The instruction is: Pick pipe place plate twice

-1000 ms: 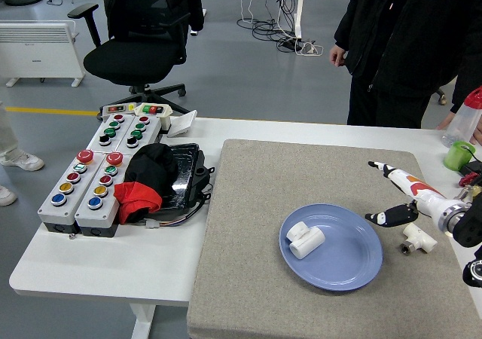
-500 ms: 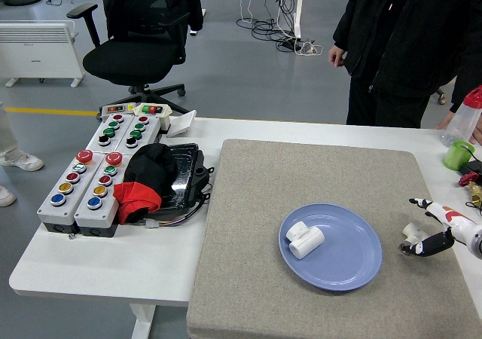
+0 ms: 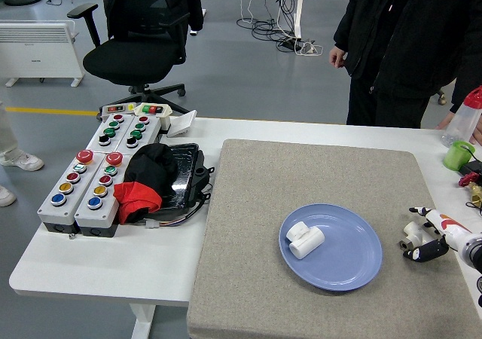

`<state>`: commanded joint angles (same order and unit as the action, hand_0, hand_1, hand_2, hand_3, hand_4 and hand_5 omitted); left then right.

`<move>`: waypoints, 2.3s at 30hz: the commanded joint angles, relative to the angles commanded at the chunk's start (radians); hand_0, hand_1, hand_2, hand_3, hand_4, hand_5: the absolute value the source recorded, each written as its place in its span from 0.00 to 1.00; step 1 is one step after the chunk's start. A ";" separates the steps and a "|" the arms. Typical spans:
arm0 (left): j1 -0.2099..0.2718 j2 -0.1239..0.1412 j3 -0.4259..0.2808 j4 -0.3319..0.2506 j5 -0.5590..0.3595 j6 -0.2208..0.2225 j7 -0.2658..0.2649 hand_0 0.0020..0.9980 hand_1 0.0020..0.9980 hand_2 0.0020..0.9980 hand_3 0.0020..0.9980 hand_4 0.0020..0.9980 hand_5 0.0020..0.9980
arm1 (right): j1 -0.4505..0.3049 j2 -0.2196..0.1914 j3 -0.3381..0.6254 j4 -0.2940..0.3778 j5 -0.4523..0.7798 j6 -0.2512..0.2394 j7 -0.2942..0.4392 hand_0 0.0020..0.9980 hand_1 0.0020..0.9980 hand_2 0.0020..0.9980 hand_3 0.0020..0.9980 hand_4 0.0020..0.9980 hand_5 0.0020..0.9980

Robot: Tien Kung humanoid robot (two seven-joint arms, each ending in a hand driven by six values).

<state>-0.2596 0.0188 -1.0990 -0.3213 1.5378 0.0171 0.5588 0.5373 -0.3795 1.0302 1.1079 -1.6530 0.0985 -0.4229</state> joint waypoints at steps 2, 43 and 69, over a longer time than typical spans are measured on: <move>-0.001 0.000 0.001 0.001 -0.001 0.001 -0.001 0.65 0.63 0.63 0.55 0.39 1.00 | -0.001 -0.001 0.000 0.000 0.005 -0.009 0.004 0.36 0.45 0.58 0.70 0.62 0.03; -0.007 0.003 -0.014 0.006 0.015 0.003 -0.006 0.65 0.63 0.63 0.55 0.39 1.00 | -0.002 -0.034 -0.176 0.331 0.036 0.076 0.074 1.00 1.00 1.00 1.00 0.86 0.31; 0.003 0.000 -0.005 0.008 0.004 0.006 -0.013 0.65 0.63 0.63 0.55 0.39 1.00 | -0.129 -0.047 0.188 0.323 0.457 -0.425 0.424 0.88 0.85 0.96 0.89 0.58 0.25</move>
<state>-0.2563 0.0193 -1.1037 -0.3129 1.5420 0.0226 0.5456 0.4078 -0.4261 1.2186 1.4307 -1.1963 -0.3267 0.0013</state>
